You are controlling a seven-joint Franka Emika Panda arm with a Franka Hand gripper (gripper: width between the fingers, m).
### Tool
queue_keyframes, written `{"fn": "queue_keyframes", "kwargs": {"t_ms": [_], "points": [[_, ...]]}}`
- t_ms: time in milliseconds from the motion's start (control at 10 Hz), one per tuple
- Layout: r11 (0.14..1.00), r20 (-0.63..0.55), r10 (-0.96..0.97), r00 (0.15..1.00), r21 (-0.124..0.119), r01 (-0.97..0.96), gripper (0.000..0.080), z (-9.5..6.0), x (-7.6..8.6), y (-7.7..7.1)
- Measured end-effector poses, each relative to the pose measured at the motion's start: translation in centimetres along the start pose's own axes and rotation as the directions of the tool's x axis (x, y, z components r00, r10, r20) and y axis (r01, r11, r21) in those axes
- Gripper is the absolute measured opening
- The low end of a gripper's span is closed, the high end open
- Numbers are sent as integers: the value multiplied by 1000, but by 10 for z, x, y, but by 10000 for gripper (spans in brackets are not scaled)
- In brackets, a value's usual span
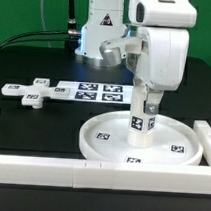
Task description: Assemble round table
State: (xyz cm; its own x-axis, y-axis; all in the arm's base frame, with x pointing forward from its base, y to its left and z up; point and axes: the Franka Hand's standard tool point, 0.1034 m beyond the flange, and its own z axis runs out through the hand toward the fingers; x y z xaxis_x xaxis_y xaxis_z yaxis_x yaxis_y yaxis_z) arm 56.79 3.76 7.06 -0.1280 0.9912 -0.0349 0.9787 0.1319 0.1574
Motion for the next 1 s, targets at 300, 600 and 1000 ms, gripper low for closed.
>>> {"fn": "queue_keyframes", "kwargs": {"t_ms": [300,600,1000], "points": [[1000,2,3,1000,3,-3,627,1,1,-2],[1000,5,7,1000,28,-8,421,3,0,-6],[989,8,143,990,29,-143,421,3,0,-7]]}}
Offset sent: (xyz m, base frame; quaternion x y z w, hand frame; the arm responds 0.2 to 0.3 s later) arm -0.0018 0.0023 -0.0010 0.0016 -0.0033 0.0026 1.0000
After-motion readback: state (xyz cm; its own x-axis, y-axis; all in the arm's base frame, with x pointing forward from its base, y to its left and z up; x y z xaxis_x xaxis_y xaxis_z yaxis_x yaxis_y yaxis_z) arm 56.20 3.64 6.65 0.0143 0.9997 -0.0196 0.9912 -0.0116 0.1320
